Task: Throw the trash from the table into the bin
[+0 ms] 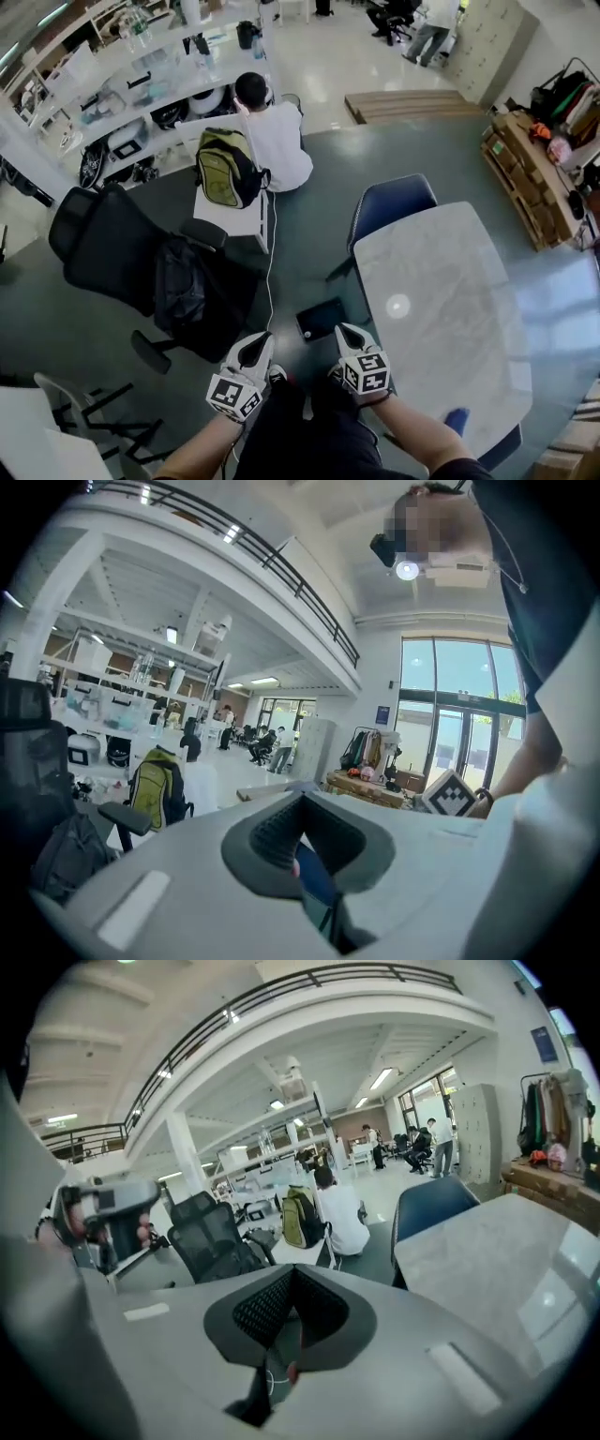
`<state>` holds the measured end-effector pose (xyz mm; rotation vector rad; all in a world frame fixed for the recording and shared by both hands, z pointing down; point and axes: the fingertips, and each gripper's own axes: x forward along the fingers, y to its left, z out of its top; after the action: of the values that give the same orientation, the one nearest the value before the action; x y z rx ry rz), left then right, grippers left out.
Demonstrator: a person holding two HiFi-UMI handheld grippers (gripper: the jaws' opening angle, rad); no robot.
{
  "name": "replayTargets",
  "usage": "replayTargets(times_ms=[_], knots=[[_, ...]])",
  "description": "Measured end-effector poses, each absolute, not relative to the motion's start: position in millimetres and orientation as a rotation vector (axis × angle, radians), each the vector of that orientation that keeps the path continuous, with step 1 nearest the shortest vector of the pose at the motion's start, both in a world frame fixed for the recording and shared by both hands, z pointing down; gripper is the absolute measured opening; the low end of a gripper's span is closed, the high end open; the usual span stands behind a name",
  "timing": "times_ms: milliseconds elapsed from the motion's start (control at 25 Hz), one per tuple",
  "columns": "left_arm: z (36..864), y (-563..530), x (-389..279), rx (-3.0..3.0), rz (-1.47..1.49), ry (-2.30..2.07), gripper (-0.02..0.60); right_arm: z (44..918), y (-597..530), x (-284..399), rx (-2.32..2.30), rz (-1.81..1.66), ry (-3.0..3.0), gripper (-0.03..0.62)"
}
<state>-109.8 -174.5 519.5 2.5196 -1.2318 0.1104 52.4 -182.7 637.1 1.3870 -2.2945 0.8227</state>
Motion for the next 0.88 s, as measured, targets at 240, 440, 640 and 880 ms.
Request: replayTargets(times_ms=[240, 440, 640, 880], knots=[[439, -188, -98, 2.640, 0.033, -1.215, 0.002, 487, -195, 70, 1.504, 0.734, -2.525, 0.028], [378, -187, -82, 2.755, -0.046, -1.160, 0.002, 405, -188, 80, 1.612, 0.672, -2.589, 0.028], [341, -172, -59, 2.841, -0.102, -1.132, 0.002, 357, -167, 72, 1.653, 0.639, -2.653, 0.028], [331, -157, -50, 2.887, -0.108, -1.061, 0.002, 355, -162, 60, 1.652, 0.632, -2.659, 0.028]])
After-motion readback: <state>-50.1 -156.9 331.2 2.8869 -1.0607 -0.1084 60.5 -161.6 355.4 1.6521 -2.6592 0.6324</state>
